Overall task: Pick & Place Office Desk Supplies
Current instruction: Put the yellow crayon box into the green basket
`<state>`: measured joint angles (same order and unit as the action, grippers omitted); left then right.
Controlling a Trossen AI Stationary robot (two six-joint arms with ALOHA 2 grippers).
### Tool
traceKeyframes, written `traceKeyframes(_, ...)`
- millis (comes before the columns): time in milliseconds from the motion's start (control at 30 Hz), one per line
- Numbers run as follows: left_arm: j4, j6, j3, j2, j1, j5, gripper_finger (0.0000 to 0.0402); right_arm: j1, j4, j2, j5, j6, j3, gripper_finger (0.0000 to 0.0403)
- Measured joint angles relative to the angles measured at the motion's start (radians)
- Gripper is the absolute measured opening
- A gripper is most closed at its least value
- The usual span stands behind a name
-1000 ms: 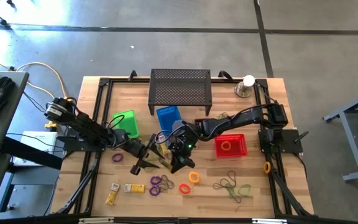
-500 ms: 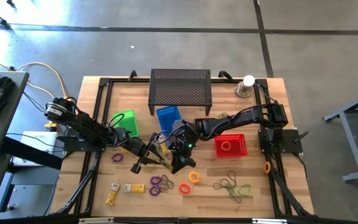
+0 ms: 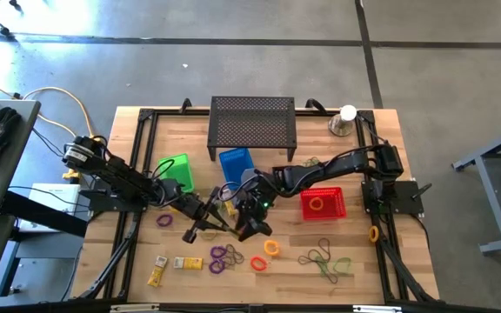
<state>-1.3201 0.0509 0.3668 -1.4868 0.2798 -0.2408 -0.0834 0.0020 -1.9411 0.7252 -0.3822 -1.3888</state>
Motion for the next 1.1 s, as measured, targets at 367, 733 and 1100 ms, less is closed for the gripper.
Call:
traceKeyframes(367,0.003,0.007,0.000,0.000,0.043,0.005,0.0052,-0.028,-0.131,0.038,-0.187,0.177,0.000,0.0288)
traceKeyframes(733,0.255,-0.011,0.000,0.094,0.169,0.484,0.0052,-0.119,-0.466,0.151,-0.522,0.170,0.000,0.0289)
traceKeyframes(1100,0.739,-0.127,0.000,0.500,0.354,1.140,0.0052,-0.270,-0.479,0.153,-0.723,0.099,0.000,0.0288)
